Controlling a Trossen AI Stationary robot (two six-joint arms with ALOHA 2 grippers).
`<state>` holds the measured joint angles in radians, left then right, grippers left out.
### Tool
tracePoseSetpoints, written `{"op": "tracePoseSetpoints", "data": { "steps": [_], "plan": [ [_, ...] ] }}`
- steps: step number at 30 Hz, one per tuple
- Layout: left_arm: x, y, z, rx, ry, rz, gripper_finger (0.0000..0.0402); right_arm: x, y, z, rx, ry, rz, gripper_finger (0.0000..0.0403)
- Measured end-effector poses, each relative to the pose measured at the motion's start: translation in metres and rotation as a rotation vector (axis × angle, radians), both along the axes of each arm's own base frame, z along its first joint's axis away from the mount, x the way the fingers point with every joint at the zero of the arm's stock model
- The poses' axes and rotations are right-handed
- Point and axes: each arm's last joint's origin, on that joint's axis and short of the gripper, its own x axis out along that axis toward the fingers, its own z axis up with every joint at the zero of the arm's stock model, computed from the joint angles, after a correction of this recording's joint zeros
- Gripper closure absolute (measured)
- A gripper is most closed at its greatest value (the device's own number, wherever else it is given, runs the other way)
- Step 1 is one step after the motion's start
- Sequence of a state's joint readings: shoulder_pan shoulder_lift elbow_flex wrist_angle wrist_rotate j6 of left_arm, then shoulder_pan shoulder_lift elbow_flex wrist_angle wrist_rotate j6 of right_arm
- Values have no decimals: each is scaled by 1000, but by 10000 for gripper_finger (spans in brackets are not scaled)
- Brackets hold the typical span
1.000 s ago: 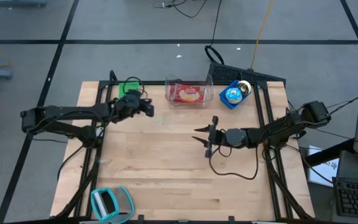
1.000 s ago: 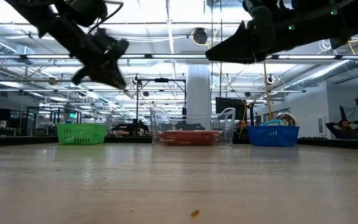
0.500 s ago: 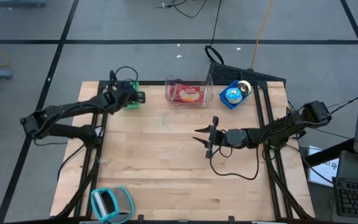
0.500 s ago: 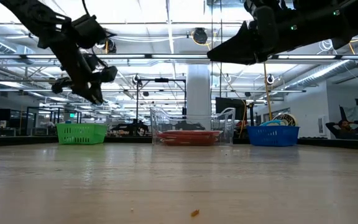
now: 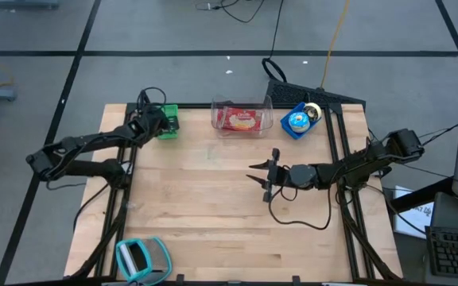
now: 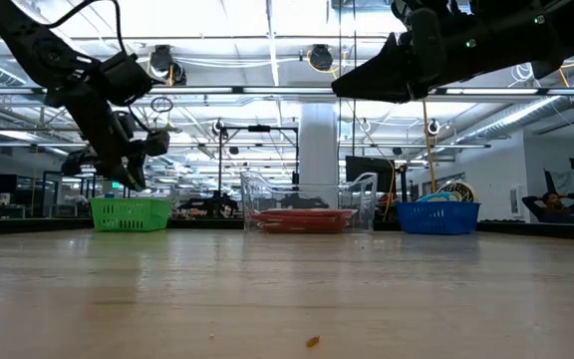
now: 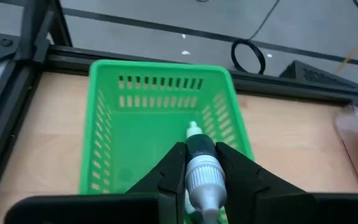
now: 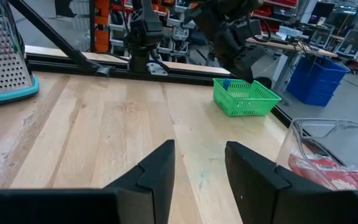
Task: Pick & Place Food Item
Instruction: Put the voilet food coloring bottle into the green bin, then return to Home Position
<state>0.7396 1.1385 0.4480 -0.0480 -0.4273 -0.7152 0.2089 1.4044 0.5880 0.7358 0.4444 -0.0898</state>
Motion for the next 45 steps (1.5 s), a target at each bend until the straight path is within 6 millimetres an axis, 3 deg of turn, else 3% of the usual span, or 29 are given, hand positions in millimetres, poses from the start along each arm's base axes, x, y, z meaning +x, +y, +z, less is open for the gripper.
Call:
{"op": "tracePoseSetpoints", "data": {
  "steps": [9, 18, 25, 30, 34, 40, 45],
  "plan": [
    [-6, 4, -1, -13, 12, 25, 330, 0, 0, 1, 3, -12, 0, 273],
    [-6, 4, -2, -13, 32, 0, 275, 0, 0, 2, 4, -16, 0, 273],
    [-2, 2, 5, -10, 29, -170, 246, 0, 0, 1, 2, -14, 0, 273],
    [-3, -4, 31, 19, -10, -349, 237, 0, 2, 1, -1, -6, 8, 273],
    [-13, -17, 67, 64, -92, -415, 237, -1, 7, 0, -4, 3, 25, 273],
    [-49, -58, 125, 179, -30, -639, 238, -15, 15, 8, -87, 80, 79, 273],
    [-90, -97, 135, 176, 51, -677, 240, -39, 17, 31, -94, 80, 116, 273]
  ]
}}
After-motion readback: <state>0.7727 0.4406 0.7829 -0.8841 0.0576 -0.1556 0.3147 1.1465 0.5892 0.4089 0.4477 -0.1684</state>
